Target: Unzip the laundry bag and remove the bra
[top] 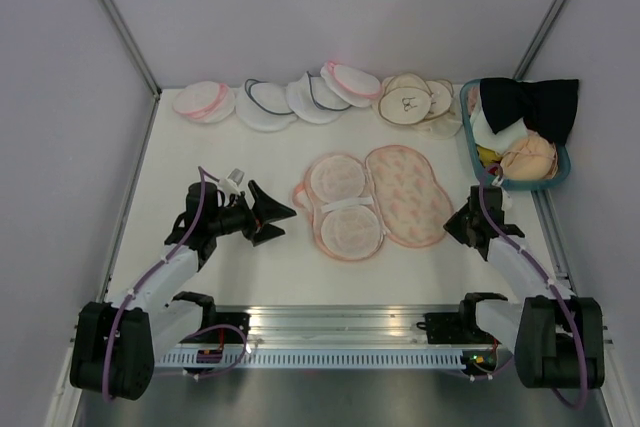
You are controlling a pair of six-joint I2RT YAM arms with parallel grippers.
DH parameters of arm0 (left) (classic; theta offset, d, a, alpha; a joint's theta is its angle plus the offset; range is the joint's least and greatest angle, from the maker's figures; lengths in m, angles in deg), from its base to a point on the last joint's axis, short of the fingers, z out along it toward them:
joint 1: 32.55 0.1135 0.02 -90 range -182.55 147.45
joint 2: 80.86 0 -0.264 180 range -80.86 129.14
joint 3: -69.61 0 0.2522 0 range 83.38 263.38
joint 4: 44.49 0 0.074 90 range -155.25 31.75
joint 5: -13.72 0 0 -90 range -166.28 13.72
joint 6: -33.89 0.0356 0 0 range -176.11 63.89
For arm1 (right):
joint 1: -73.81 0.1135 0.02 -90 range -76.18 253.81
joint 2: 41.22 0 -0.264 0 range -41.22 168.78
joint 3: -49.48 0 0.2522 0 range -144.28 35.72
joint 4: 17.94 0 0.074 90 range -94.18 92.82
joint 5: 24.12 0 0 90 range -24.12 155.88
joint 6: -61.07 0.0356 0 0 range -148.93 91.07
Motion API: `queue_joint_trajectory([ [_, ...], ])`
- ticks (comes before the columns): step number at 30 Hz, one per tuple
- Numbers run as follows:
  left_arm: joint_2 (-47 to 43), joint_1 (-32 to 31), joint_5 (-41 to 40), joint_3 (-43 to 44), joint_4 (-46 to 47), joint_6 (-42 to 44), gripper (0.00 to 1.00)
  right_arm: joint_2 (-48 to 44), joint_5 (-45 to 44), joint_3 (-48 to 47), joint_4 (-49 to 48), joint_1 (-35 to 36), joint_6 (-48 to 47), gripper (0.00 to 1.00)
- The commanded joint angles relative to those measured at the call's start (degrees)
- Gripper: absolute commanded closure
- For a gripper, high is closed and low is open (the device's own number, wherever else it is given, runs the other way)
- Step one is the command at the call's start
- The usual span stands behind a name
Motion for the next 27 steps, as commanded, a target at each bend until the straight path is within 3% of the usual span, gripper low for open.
queue_joint_trajectory([
  [1,-0.63,0.33,0.26,1.26,-0.64,2.32,0.01,-8.52,6.89,-0.86,3.65,1.04,-2.5,0.99],
  [5,-0.81,0.42,-0.53,2.49,-1.78,2.75,0.01,-15.58,7.87,-5.33,7.79,6.73,-7.93,0.99],
  [9,-1.33,0.42,-1.76,3.64,-2.92,3.02,0.01,-14.98,7.33,-12.8,9.74,13.68,-14.89,0.99],
  [14,-7.89,1.03,-5.08,4.52,-5.29,2.84,0.01,-4.36,6.11,-19.3,7.9,26.22,-20.17,1.0],
  [16,-11.32,1.12,-7.81,5.56,-9.76,3.54,0.01,-1.63,-1.05,-21.59,7.89,34.73,-20.17,1.0],
  [18,-15.38,1.3,-13.07,6.8,-15.54,4.51,0.01,2.49,-2.15,-24.23,5.62,39.6,-21.83,1.0],
  [23,-25.05,1.39,-20.3,10.22,-23.57,6.1,0.0,11.2,4.58,-26.17,-4.05,50.06,-27.29,1.0],
  [27,-26.29,1.39,-22.24,10.76,-27.97,6.62,0.01,22.43,6.71,-29.94,-8.71,54.56,-30.36,1.0],
])
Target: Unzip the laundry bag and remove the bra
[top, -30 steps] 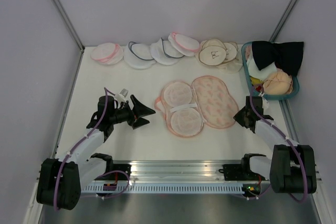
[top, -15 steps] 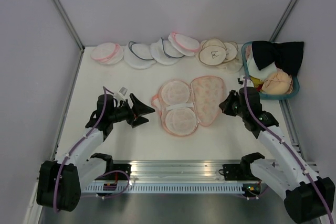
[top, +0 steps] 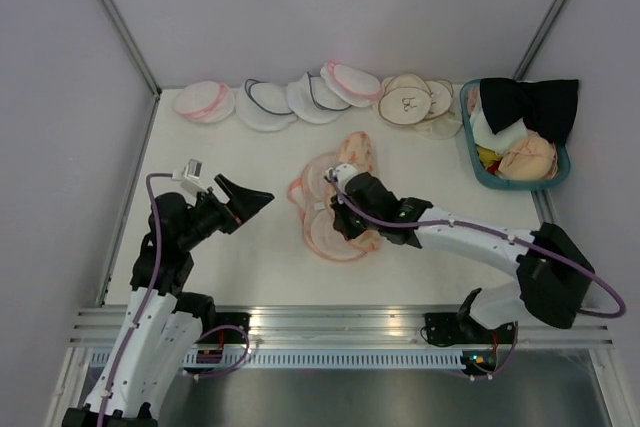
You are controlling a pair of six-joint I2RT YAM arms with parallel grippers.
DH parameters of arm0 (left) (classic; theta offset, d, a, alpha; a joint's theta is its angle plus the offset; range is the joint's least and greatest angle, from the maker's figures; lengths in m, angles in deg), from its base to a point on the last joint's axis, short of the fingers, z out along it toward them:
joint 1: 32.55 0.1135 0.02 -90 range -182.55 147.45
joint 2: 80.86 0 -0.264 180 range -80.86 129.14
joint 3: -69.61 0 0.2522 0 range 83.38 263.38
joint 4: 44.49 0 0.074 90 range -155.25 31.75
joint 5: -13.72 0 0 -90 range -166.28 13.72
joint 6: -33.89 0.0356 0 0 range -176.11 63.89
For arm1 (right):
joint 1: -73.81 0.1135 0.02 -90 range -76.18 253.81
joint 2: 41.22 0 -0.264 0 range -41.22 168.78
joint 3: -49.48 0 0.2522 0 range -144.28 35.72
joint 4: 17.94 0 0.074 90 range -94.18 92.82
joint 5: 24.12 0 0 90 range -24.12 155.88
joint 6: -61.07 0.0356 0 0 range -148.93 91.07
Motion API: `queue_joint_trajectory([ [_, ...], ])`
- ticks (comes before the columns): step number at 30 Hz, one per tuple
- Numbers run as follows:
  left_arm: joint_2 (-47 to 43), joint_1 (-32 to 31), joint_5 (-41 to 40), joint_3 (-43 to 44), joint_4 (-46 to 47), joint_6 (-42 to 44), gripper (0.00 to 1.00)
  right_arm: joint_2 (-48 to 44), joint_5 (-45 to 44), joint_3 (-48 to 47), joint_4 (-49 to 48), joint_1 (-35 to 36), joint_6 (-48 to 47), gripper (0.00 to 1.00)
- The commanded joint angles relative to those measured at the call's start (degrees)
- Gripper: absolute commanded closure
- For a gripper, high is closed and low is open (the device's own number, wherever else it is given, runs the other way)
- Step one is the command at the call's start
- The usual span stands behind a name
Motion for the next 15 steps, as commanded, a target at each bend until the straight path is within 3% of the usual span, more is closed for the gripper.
queue_joint_trajectory([
  [1,-0.2,0.29,-4.32,1.06,-7.95,2.32,0.0,7.77,3.74,-4.47,-7.78,3.65,-4.75,0.99],
  [7,-2.83,0.29,-4.41,-0.18,-8.75,1.96,0.01,12.36,12.34,-4.03,-20.26,7.7,-2.12,0.93],
  [8,-3.09,0.29,-4.58,-0.27,-8.92,1.96,0.01,12.1,12.89,-3.86,-21.14,7.97,-0.64,0.85],
  [9,-3.53,0.29,-4.76,-0.18,-9.01,1.96,0.01,10.97,13.07,-3.51,-22.11,8.32,-0.19,0.46],
  [12,-4.77,0.29,-4.85,0.08,-9.01,2.14,0.0,6.67,11.58,-2.54,-20.81,8.85,2.18,0.09],
  [15,-4.24,0.29,-3.62,0.44,-8.4,3.02,0.0,0.79,5.88,-1.75,-16.17,8.94,4.11,0.05],
])
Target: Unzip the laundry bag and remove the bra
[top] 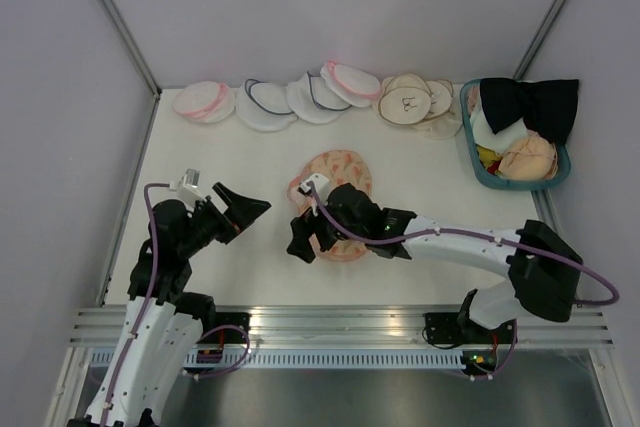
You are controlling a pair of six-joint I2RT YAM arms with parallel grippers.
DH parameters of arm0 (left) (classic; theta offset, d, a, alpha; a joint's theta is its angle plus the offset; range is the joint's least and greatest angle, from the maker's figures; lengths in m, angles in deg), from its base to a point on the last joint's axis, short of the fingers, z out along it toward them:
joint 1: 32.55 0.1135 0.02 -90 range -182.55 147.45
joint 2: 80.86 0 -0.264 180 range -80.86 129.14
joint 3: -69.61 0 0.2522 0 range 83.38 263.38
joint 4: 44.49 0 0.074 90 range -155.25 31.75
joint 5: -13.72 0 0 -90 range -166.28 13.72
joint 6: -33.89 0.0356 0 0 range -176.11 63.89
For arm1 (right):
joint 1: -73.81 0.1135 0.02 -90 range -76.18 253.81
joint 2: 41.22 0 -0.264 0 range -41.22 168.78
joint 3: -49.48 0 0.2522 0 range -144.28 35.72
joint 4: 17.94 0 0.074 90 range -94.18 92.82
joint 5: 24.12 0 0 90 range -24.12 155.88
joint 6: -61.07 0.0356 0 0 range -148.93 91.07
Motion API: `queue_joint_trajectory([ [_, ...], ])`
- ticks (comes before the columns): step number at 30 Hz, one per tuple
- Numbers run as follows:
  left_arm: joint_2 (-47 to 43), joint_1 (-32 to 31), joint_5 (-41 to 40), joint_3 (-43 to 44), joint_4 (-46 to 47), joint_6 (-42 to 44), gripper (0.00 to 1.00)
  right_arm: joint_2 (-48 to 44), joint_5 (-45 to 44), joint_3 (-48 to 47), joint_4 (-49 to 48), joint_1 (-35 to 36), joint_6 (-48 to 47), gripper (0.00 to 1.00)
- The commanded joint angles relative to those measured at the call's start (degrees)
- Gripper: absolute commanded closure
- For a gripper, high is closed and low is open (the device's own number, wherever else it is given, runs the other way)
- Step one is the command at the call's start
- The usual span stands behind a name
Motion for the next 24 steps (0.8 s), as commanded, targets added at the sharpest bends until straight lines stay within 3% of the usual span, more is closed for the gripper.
queue_joint_trajectory([
  [1,0.59,0.27,0.51,0.79,0.45,2.69,0.01,-8.92,-5.6,0.31,1.21,-0.02,3.18,0.04],
  [6,1.56,0.27,5.07,1.05,4.93,5.76,0.0,-20.76,-23.33,-0.83,16.31,-0.02,5.55,0.02],
  [12,1.38,0.27,7.46,2.45,9.51,11.91,0.0,-36.07,-34.18,-1.27,26.0,-0.02,8.28,0.02],
  [17,0.77,0.27,9.83,4.65,9.86,14.03,0.0,-44.42,-32.79,-4.69,31.36,-0.02,8.9,0.02],
  [24,-0.2,0.27,10.1,7.2,9.51,14.56,0.0,-49.89,-29.01,-5.76,31.02,0.06,9.16,0.02],
])
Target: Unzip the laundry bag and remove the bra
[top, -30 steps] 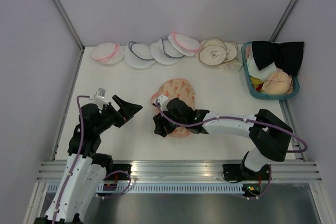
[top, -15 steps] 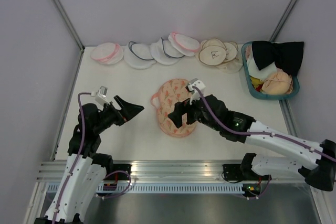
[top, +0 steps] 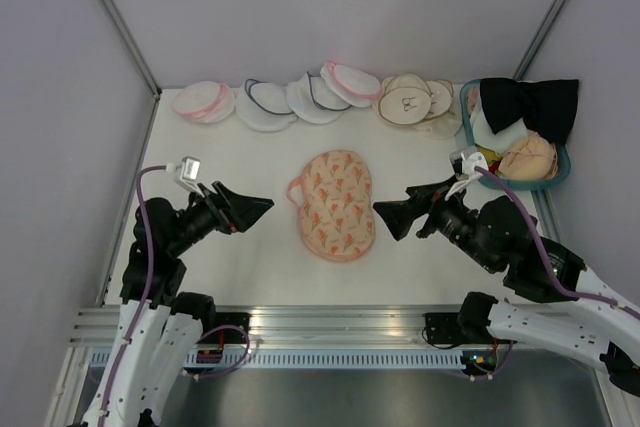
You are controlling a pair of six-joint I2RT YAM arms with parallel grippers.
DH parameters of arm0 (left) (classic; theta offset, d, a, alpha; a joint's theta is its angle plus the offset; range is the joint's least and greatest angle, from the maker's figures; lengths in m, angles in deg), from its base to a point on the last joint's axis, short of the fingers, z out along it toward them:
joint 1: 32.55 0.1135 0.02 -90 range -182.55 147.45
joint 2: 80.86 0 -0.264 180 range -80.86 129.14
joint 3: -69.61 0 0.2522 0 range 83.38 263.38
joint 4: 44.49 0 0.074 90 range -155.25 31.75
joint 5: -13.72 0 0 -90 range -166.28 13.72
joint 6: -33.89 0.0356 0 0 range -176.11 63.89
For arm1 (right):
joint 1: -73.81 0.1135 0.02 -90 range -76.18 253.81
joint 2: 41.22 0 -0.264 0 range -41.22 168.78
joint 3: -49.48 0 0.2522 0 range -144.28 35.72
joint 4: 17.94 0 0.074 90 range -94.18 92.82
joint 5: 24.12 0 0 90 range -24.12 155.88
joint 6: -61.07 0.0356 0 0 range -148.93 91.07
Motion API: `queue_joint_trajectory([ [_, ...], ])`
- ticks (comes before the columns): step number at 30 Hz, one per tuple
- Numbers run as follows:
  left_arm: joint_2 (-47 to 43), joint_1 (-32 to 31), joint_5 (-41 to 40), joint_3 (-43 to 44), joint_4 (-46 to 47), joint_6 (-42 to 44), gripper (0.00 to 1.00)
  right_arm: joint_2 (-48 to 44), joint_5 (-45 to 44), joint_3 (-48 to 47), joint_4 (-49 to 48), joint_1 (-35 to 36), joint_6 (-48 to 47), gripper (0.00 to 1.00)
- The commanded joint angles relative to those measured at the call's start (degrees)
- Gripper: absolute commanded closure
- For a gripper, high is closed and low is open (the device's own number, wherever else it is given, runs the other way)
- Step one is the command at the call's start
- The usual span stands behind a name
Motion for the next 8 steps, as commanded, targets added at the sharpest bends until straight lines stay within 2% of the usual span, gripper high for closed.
queue_joint_trajectory([
  [1,-0.18,0.25,2.25,3.09,1.88,2.71,0.0,-1.04,1.48,-1.67,1.6,0.02,0.57,0.02],
  [8,-0.97,0.25,2.87,5.2,0.39,3.67,0.0,-0.95,1.06,-2.9,2.39,0.02,-0.13,0.02],
])
